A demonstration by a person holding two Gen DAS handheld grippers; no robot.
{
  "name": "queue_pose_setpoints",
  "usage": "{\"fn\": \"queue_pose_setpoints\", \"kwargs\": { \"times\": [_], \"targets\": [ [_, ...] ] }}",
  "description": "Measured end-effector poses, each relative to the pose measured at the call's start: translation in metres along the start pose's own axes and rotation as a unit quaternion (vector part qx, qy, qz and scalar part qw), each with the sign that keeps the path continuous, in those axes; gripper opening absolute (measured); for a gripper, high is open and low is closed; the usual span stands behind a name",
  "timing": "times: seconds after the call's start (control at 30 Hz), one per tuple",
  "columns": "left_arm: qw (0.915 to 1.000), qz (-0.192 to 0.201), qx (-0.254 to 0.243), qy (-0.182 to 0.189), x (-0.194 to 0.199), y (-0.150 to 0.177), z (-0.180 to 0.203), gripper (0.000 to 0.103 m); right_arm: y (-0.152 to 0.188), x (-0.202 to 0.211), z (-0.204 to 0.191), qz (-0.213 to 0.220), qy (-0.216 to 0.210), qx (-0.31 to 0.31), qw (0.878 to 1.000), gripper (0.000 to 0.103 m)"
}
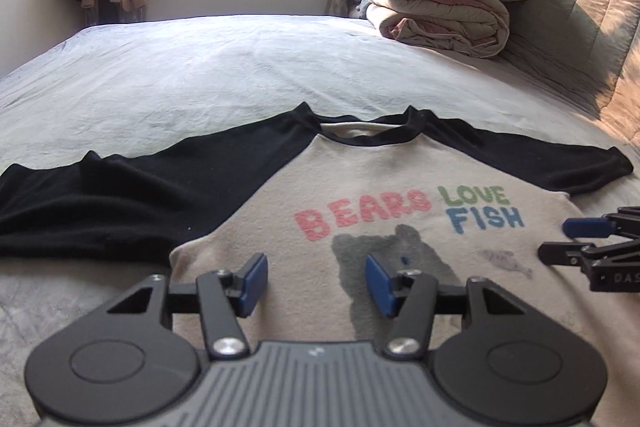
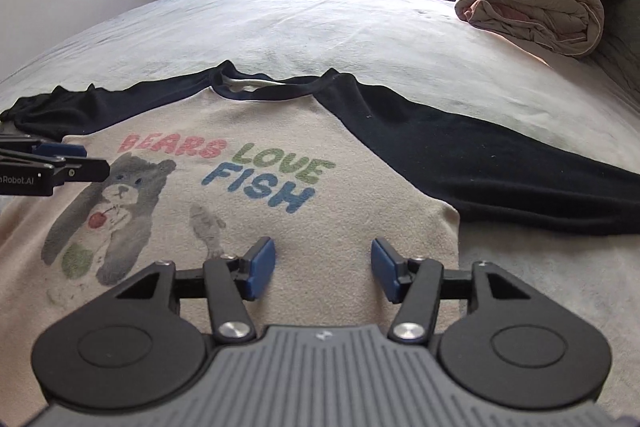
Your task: Fold clothes
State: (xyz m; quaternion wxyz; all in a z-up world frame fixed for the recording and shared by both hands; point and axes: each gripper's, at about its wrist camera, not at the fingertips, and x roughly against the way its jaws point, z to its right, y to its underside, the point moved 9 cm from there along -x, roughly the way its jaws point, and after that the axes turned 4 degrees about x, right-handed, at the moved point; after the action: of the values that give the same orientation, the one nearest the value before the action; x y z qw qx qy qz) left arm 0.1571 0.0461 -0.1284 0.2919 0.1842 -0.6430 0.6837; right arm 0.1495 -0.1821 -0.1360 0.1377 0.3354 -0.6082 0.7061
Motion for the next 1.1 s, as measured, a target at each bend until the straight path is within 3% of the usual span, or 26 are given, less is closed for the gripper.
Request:
{"fn": "queue_pose_setpoints", "kwargs": {
  "times": [0.43, 0.83, 1.1],
  "targets": [
    [0.9996, 0.012, -0.019, -0.016, 0.002, 0.012, -0.009, 0.062, 0.016, 0.014, 0.011, 0.03, -0.01, 0.001, 1.0, 0.074],
    [0.9989, -0.015, -0.014, -0.041, 0.016, 0.014, -0.012, 0.066, 0.027, 0.029, 0.018, 0.03, -0.011, -0.007, 0.999, 0.076],
    [0.997, -0.052, 0.024, -0.051, 0.015, 0.008, -0.007, 0.072, 0.022, 0.03, 0.018, 0.019, 0.003, -0.02, 1.0, 0.076]
  ]
}}
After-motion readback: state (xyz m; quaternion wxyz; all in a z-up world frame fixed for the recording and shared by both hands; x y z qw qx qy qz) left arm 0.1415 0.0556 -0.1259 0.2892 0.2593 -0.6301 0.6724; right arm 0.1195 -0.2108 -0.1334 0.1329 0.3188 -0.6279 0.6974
